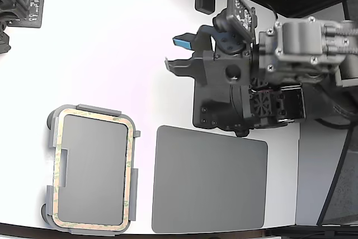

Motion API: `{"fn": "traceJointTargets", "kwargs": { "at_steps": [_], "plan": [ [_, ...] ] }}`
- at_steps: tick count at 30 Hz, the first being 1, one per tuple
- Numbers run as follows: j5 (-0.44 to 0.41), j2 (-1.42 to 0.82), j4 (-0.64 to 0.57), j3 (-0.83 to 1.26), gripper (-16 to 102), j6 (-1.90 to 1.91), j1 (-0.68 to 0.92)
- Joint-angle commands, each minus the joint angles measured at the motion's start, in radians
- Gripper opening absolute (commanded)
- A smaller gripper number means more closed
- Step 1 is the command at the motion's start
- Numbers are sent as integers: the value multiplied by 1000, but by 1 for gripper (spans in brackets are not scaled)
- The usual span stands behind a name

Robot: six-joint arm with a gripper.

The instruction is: Move top rectangular frame to the holder.

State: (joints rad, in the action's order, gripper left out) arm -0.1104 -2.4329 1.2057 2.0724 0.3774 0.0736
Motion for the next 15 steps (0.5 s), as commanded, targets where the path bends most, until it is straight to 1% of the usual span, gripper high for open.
{"fn": "traceJointTargets", "kwargs": {
  "at_steps": [1,3,6,8,10,12,14,15],
  "plan": [
    [176,-112,-29,49,100,-282,-222],
    [196,-130,-71,98,100,-290,-242],
    [199,-163,-166,172,100,-290,-245],
    [199,-199,-206,222,100,-295,-245],
    [202,-272,-230,307,100,-302,-245],
    [207,-377,-282,425,100,-316,-244],
    [198,-430,-239,471,100,-331,-229],
    [183,-497,-242,531,100,-330,-219]
  ]
}}
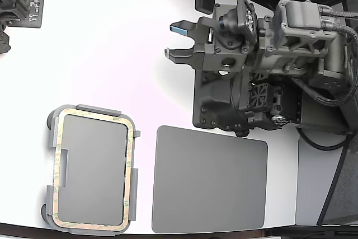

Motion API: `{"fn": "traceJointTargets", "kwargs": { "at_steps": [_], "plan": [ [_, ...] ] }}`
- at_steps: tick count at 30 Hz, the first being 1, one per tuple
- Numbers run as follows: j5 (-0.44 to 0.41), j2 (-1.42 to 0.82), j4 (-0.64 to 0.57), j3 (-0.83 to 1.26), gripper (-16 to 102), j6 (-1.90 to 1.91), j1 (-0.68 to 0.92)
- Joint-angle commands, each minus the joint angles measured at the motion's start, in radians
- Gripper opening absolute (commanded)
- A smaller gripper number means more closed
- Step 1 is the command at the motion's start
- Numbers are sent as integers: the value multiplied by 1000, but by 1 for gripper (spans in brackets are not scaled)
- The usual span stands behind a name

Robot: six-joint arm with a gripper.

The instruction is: Move top rectangular frame to the holder.

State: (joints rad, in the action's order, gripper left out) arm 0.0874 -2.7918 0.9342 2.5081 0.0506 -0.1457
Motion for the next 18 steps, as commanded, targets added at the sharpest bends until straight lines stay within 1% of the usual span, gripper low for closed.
{"fn": "traceJointTargets", "kwargs": {
  "at_steps": [1,2,3,4,6,10,18],
  "plan": [
    [-31,-155,37,124,98,8,11],
    [-18,-163,37,127,100,5,8],
    [-25,-164,55,121,100,5,5],
    [-9,-164,48,124,100,-3,9],
    [-11,-164,38,127,100,-5,9],
    [-57,-164,34,129,100,26,9],
    [-60,-164,34,129,100,28,9]
  ]
}}
